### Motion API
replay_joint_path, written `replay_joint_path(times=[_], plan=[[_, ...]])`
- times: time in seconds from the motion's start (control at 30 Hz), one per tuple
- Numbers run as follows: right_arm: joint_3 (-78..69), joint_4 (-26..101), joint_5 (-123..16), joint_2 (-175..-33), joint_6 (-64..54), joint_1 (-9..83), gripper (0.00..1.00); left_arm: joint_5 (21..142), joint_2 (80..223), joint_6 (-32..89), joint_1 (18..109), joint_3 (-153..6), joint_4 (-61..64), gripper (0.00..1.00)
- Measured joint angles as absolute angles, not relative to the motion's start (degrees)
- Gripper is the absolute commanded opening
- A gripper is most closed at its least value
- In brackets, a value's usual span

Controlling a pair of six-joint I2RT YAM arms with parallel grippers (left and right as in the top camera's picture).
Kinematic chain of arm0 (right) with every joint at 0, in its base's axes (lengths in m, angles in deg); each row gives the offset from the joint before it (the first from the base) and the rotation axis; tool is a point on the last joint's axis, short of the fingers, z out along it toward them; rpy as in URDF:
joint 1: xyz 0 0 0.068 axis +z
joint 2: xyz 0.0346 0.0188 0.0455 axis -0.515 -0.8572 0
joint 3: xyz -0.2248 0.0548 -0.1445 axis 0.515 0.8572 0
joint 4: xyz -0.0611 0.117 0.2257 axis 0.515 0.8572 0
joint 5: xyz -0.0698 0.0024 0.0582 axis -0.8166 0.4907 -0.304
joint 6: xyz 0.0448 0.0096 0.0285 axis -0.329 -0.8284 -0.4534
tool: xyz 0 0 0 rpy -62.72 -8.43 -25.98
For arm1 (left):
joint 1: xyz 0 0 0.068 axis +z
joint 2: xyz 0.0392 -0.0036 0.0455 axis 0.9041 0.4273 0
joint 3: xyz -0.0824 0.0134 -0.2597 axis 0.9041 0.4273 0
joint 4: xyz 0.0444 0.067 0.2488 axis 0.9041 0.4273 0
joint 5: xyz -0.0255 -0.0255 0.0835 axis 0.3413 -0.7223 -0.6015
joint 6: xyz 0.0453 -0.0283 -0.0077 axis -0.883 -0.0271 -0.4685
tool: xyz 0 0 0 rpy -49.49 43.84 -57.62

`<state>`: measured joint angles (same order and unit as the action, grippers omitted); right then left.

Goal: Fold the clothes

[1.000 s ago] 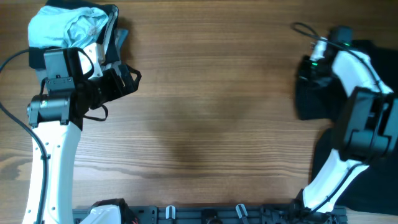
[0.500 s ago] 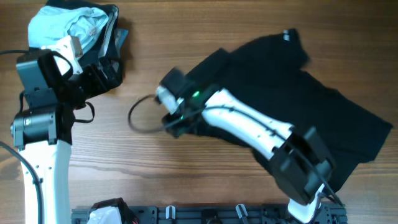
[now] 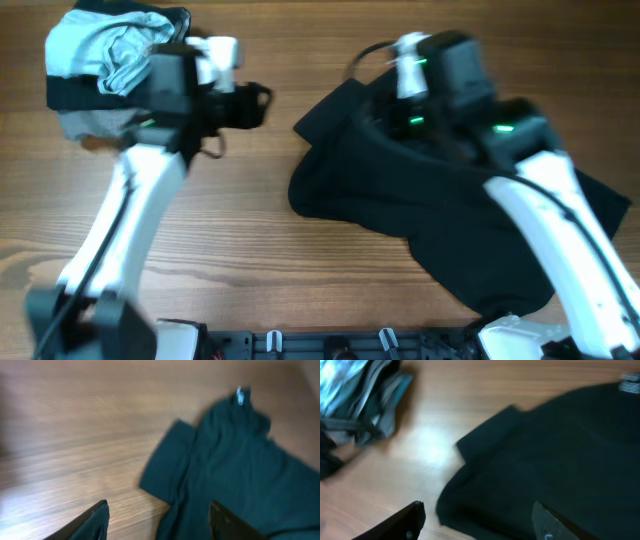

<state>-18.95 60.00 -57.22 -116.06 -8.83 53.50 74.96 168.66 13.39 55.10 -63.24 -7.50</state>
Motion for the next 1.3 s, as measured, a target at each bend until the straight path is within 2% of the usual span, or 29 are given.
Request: replay_joint_path(times=[0.17,0.23,0.47,0.5,0.53,0.6,0.63,0.9,1.0,1.13,1.2,1.3], plan=[[-19.0,65.6,-57.3,-115.6,-12.1,43.6,0.76,74.9,183.3,10.9,48.6,-63.2,-15.4,0.68],[-18.9,67.3,-56.5,-115.9,-12.7,40.5,0.77,74.7,187.9,10.0,47.0,-63.2,-18.6,0.70],[-18.9,69.0,-55.4,-115.9,-13.3,37.1,0.77,72.3,195.9,8.8,45.2,-63.2,-23.0,0.68],[-18.9,69.0,-55.2,-115.9,-13.4,37.1,0.77,72.2,196.1,8.6,45.2,-63.2,-23.2,0.61],[-18.9,69.0,-55.2,-115.9,-13.6,37.1,0.77,71.9,196.6,8.7,45.2,-63.5,-23.5,0.50],[-18.9,69.0,-55.2,-115.9,-13.9,37.1,0.77,71.7,197.1,8.9,45.2,-63.8,-23.7,0.17],[-18.9,69.0,-55.2,-115.9,-14.0,37.1,0.77,71.5,197.4,9.2,45.2,-63.9,-23.8,0.04],[-18.9,69.9,-57.7,-115.9,-14.2,37.1,0.72,62.5,197.6,19.8,47.7,-65.6,-18.4,0.04],[-18.9,71.5,-60.4,-115.9,-14.6,37.1,0.72,60.4,197.1,22.6,54.7,-65.8,-16.6,0.04],[-18.1,71.8,-62.8,-116.5,-15.9,37.0,0.80,60.1,195.9,22.6,62.7,-65.4,-14.6,0.04],[-16.8,71.8,-63.5,-117.2,-17.1,36.8,0.80,59.7,194.6,22.5,64.3,-64.6,-12.5,0.15],[-15.0,71.8,-64.2,-120.1,-18.5,34.5,0.76,59.5,190.8,21.9,63.9,-63.9,-9.8,0.41]])
